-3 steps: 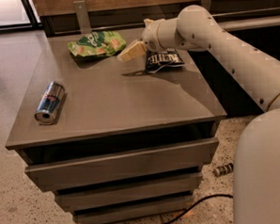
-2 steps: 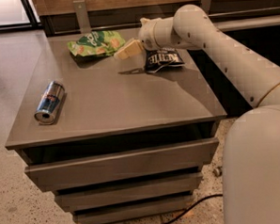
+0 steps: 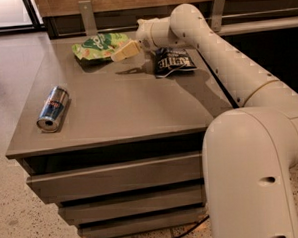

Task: Move green rice chip bag near redbull can

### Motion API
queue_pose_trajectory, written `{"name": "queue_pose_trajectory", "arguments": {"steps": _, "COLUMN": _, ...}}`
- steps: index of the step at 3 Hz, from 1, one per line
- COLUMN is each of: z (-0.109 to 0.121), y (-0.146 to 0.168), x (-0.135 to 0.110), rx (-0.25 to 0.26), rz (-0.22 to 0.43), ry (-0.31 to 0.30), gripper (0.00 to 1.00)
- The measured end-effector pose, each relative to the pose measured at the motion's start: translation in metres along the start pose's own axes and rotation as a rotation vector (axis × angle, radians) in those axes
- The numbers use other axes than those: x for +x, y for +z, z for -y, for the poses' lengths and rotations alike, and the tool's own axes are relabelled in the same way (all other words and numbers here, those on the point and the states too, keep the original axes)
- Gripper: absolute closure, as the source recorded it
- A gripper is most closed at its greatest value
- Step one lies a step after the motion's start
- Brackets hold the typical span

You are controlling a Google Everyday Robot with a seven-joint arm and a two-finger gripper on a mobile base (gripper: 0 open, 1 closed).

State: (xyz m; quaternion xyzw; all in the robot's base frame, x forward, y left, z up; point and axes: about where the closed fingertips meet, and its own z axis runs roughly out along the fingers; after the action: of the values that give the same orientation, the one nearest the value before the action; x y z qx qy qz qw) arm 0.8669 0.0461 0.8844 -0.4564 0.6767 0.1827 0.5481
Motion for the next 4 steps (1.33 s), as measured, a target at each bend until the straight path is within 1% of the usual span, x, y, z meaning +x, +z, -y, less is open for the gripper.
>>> {"name": "queue_pose_trajectory", "arguments": {"steps": 1, "z": 0.004, "y": 0.027, "x": 0.007, "rx": -0.005, "rz": -0.063, "ry": 0.002, "gripper": 0.00}}
{"name": "queue_pose_trajectory", "arguments": {"steps": 2, "z": 0.005, "y": 0.045, "x": 0.013, "rx": 0.003, "rz": -0.094, "ry": 0.006, "gripper": 0.00}}
{"name": "queue_pose_trajectory", "arguments": {"steps": 3, "z": 0.005, "y": 0.066, "x": 0.025, "rx": 0.004, "rz": -0.118, "ry": 0.019, "gripper": 0.02}}
{"name": "queue_pose_trajectory", "arguments": {"steps": 4, "z": 0.008, "y": 0.074, "x": 0.033, "rx": 0.014, "rz": -0.125, "ry": 0.025, "gripper": 0.25}}
